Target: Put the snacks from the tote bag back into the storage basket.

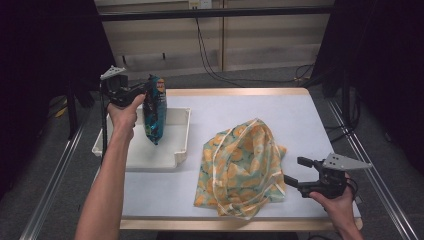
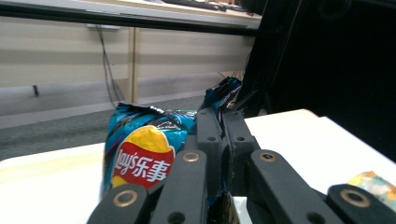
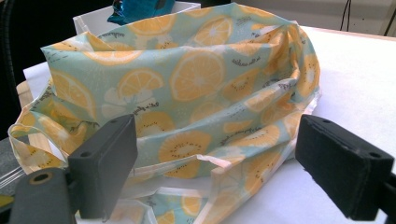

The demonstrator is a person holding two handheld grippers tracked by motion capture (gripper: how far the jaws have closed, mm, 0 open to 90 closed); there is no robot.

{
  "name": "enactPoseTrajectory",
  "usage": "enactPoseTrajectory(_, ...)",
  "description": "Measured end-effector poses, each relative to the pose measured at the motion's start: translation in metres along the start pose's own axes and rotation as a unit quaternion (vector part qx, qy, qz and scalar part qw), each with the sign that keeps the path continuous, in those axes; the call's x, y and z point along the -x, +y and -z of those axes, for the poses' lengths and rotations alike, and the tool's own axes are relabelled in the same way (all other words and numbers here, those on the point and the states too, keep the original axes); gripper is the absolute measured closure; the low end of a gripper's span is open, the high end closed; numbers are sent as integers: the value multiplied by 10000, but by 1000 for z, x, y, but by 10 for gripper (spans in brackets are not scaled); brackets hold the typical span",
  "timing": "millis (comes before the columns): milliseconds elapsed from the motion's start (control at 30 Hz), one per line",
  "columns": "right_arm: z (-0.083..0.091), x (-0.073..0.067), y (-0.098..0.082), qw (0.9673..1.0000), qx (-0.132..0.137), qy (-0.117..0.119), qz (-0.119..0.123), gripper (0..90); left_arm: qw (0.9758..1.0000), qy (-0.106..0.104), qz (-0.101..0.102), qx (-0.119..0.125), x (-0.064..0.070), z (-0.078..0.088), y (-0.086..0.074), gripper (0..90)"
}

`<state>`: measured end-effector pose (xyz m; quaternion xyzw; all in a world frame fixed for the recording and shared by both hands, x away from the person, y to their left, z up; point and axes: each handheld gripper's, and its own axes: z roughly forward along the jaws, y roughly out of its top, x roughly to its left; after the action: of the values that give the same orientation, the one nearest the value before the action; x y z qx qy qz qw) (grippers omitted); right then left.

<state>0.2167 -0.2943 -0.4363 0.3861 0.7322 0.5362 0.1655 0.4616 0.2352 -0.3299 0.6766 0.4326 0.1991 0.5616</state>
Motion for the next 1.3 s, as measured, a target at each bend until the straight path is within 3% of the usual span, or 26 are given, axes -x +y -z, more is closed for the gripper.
enactPoseTrajectory(133, 0, 2, 0, 10000, 23, -22, -27, 126, 9999, -132, -10, -5, 1, -9, -3, 874)
enactPoseTrajectory(200, -1, 2, 0, 10000, 4, -24, -39, 126, 9997, -192, 99, 58, 1, -12, -4, 875)
enactPoseTrajectory(433, -3, 4, -1, 10000, -30, 1, -42, 135, 9994, -269, 194, 60, 3, -25, -5, 875)
enactPoseTrajectory(800, -8, 7, 1, 10000, -50, 36, -45, 135, 9985, -524, 99, -129, 22, -43, -10, 865)
enactPoseTrajectory(1300, -7, 8, 3, 10000, -32, 36, -25, 136, 9964, -751, 166, -362, 31, -51, -20, 719)
